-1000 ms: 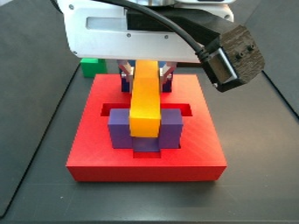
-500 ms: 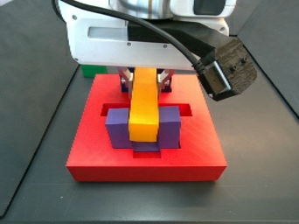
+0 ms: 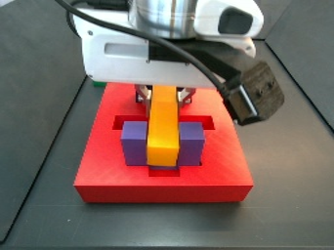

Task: Pick up the yellow object. Move up. Move to above the board. Insert the yellow object.
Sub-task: Insert the yellow object.

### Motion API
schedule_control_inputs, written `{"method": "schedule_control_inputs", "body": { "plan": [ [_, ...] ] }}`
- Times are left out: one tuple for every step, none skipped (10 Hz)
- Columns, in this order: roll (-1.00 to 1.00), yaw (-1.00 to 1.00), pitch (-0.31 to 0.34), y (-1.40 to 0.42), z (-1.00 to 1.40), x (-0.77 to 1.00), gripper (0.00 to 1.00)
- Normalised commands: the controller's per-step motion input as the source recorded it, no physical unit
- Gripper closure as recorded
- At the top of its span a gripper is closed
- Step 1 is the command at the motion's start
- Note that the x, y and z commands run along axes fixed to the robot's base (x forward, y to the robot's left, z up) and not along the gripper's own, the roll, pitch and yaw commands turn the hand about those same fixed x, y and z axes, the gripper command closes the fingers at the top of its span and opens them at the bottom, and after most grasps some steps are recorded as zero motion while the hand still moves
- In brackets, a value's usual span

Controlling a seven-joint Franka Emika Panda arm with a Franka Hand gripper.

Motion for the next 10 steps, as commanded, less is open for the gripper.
{"method": "schedule_control_inputs", "body": {
  "plan": [
    [0.11,0.0,0.004,-0.03,-0.23,0.07,1.0],
    [0.1,0.0,0.001,-0.01,-0.23,0.05,1.0],
    [0.11,0.0,0.0,-0.01,-0.23,0.03,1.0],
    [0.1,0.0,0.0,-0.01,-0.21,0.01,1.0],
    [0.08,0.0,0.0,-0.01,-0.21,0.0,1.0],
    [0.08,0.0,0.0,-0.05,-0.21,0.0,1.0],
    [0.09,0.02,0.0,-0.15,-0.23,0.0,1.0],
    [0.06,0.03,0.0,-0.16,-0.2,0.0,1.0],
    [0.03,0.01,0.0,-0.15,-0.17,0.0,1.0],
    [0.0,0.0,0.0,-0.09,-0.19,0.0,1.0]
  ]
}}
